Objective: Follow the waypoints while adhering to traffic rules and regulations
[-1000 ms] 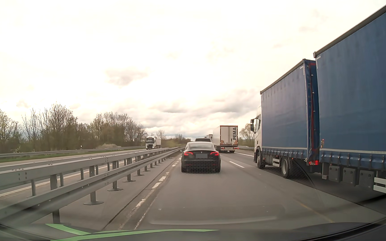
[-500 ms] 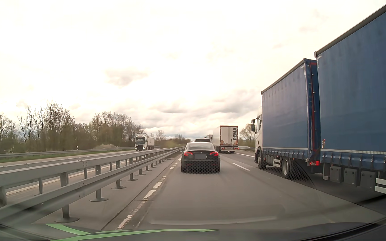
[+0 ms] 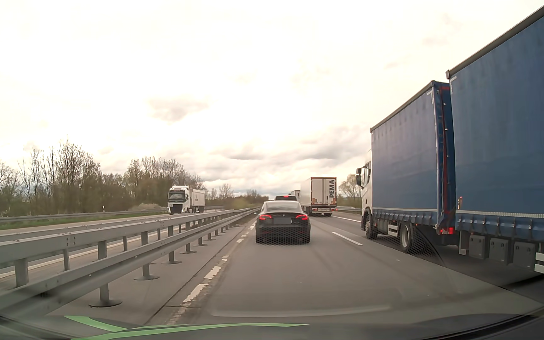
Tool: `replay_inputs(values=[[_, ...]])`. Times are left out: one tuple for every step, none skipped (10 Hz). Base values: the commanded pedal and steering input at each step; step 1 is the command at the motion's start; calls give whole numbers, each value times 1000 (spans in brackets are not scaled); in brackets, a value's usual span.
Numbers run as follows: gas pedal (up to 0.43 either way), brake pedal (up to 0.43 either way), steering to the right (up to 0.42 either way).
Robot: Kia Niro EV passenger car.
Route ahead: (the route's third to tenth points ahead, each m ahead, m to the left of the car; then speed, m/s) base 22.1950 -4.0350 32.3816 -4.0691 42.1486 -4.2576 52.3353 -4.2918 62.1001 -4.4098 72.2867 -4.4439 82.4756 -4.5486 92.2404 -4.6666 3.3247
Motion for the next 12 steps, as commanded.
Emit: replay_inputs(values=[[79,0,-6],[79,0,-6],[79,0,-6],[79,0,-6],[79,0,-6],[79,0,-6],[79,0,-6],[79,0,-6],[79,0,-6],[79,0,-6],[67,0,-6],[67,0,-5]])
